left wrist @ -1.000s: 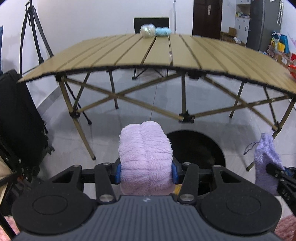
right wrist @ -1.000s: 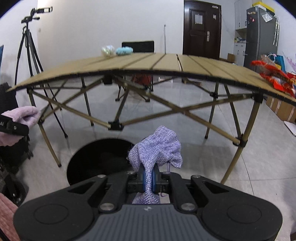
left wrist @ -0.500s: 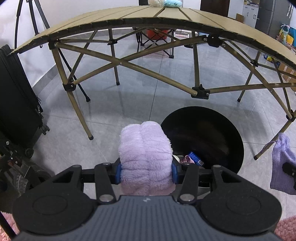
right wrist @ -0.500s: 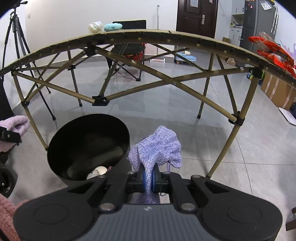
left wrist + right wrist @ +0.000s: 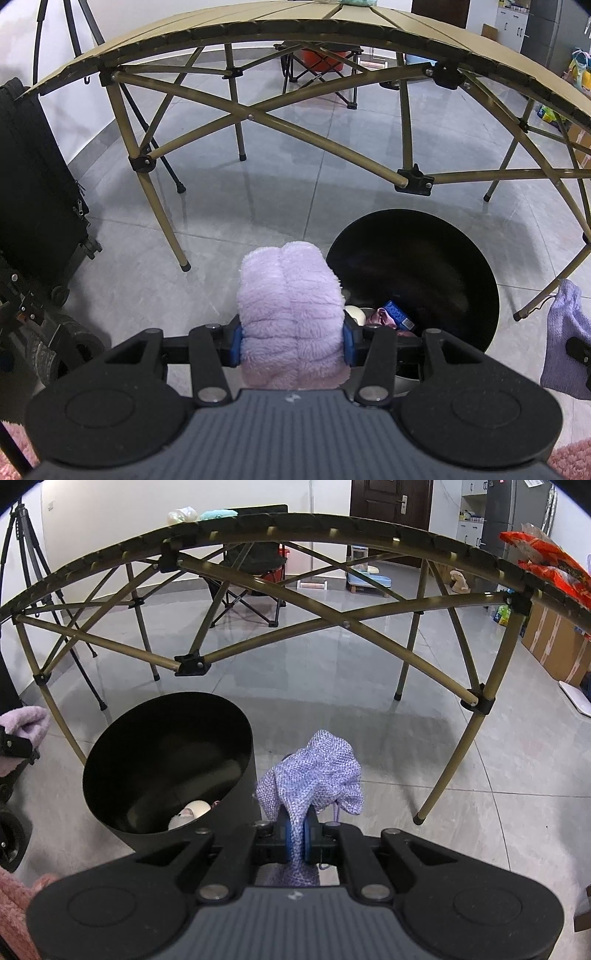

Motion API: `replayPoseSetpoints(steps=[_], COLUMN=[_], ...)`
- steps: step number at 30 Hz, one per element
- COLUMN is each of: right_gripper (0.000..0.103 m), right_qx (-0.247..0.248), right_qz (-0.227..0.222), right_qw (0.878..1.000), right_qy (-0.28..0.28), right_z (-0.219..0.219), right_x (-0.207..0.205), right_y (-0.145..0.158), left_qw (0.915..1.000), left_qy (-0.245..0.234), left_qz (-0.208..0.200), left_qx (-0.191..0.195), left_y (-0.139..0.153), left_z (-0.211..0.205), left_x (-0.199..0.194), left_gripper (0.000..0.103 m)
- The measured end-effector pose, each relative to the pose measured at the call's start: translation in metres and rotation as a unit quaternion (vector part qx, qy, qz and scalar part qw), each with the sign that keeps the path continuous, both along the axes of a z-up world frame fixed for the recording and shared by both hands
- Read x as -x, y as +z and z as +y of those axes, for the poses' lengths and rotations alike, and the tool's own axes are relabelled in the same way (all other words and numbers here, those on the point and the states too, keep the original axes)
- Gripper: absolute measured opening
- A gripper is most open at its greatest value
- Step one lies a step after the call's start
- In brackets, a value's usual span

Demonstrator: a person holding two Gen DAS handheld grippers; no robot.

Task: Collect trash
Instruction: 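Carry both tools down under the table toward the black bin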

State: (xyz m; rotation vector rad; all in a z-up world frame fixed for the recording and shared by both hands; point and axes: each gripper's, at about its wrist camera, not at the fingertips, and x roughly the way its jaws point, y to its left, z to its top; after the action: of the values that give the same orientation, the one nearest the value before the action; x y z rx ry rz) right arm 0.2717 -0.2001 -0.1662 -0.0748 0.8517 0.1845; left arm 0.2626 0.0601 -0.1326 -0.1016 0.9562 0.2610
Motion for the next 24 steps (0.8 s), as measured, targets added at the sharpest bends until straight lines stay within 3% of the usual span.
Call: replayPoseSetpoints(steps=[10, 24], right_gripper=[0.006, 0.006], right_qx=[-0.006, -0.006], right_qz=[0.004, 0.016], right_qw=[1.0, 0.999], right_qy=[-0.013, -0.048], right_z=[-0.008, -0.037], right_x=[-0.001, -0.002], right_y=[-0.002, -0.013], left_qw=[1.0, 0.9984], left_qy=[-0.006, -0.054], left_qz=[0.004, 0.016], left_qx=[0.0, 0.002], left_y=[0.001, -0.007], left_z=[-0.009, -0.075], left_x=[-0.009, -0.05], left_gripper=[0.048, 0.048])
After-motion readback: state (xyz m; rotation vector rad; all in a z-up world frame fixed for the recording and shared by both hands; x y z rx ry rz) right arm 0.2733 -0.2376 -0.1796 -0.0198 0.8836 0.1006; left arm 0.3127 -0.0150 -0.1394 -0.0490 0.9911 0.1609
